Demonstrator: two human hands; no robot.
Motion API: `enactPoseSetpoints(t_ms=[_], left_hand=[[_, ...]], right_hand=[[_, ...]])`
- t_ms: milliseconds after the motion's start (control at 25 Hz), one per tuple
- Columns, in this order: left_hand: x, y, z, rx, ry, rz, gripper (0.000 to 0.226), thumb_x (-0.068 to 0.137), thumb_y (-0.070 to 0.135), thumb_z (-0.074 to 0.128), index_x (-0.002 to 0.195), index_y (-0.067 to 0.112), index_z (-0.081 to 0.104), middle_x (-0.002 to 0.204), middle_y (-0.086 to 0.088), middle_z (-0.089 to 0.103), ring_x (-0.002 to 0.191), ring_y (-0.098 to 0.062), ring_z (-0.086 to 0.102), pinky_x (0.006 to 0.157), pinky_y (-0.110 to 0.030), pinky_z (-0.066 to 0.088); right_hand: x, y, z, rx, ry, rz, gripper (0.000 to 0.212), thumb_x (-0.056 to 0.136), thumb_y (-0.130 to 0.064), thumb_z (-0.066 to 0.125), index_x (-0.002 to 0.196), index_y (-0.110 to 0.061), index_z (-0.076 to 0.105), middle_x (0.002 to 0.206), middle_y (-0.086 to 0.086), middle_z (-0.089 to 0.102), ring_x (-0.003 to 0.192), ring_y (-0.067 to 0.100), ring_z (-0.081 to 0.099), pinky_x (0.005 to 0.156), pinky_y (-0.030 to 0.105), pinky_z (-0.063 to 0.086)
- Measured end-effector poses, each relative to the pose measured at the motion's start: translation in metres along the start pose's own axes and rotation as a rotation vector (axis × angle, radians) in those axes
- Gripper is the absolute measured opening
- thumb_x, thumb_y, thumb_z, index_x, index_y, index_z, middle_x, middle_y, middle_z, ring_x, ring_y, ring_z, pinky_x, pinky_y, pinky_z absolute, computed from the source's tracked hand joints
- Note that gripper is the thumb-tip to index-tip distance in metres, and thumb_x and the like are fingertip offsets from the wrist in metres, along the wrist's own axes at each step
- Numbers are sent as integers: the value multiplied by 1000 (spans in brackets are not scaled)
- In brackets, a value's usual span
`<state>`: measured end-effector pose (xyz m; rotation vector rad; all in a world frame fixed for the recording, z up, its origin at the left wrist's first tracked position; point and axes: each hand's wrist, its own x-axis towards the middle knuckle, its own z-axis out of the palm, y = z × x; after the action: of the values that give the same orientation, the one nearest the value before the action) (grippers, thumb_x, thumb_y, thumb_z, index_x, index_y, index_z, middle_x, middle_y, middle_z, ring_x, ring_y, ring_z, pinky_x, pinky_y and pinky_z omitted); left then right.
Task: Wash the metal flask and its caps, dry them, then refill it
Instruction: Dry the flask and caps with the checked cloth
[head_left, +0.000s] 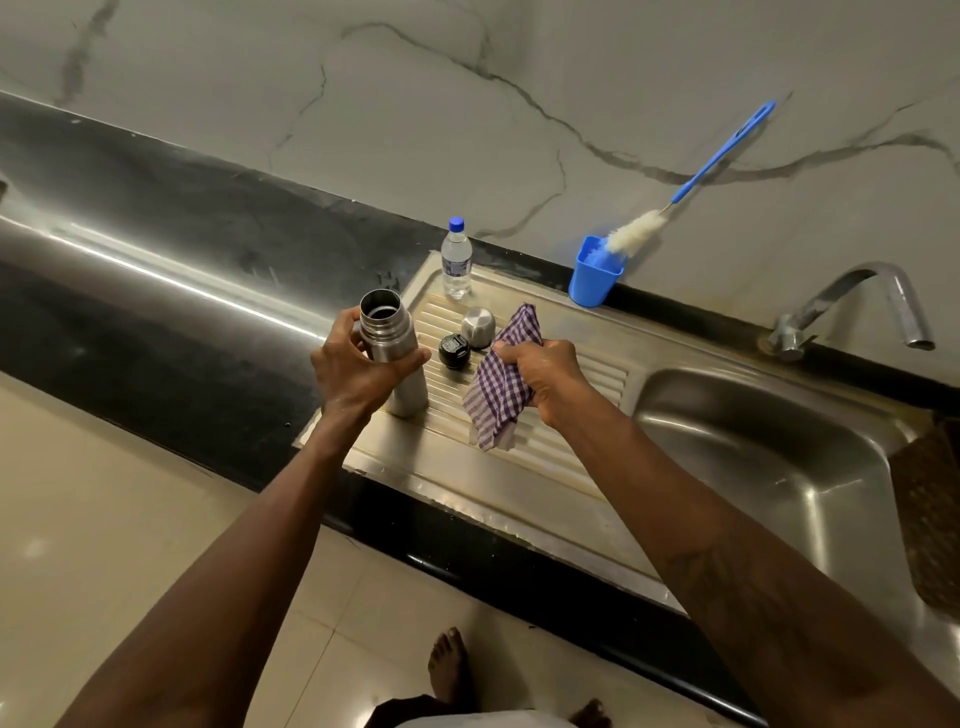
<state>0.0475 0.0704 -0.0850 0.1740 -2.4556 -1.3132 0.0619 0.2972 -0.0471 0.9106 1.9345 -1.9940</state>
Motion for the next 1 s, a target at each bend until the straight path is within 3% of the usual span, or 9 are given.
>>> enactPoseSetpoints(t_ms=[320, 600, 840, 1000], left_hand=[[4, -3, 4, 4, -73, -10, 98, 54, 61, 96, 134, 19, 58, 122, -2, 72, 103, -12, 64, 85, -31, 57], [-16, -18, 0, -65, -91, -120, 111, 51, 58, 99, 144, 24, 49, 137, -7, 66, 119, -18, 63, 98, -37, 56], [-45, -20, -2, -68, -55, -177, 102, 62, 57, 95, 145, 18, 51, 141, -9, 62, 119, -20, 64, 95, -35, 57], [-60, -16, 1, -61, 45, -249, 84, 63, 66, 90, 127, 19, 61, 122, -3, 70, 103, -17, 70, 87, -39, 62]], right_hand=[[9, 5, 11, 10, -6, 1, 36, 87, -16, 80, 117, -9, 62, 104, 11, 75, 92, 27, 74, 84, 48, 63], [7, 6, 10, 10, -20, -8, 44, 86, -16, 80, 124, -6, 61, 105, 12, 75, 90, 28, 75, 80, 47, 64], [1, 12, -2, 8, -51, -22, 29, 87, -12, 79, 112, -9, 63, 103, 11, 74, 90, 27, 74, 77, 44, 63], [-4, 15, -15, 25, -56, -27, 21, 87, -11, 79, 97, -14, 61, 98, 10, 74, 87, 26, 74, 77, 43, 63]])
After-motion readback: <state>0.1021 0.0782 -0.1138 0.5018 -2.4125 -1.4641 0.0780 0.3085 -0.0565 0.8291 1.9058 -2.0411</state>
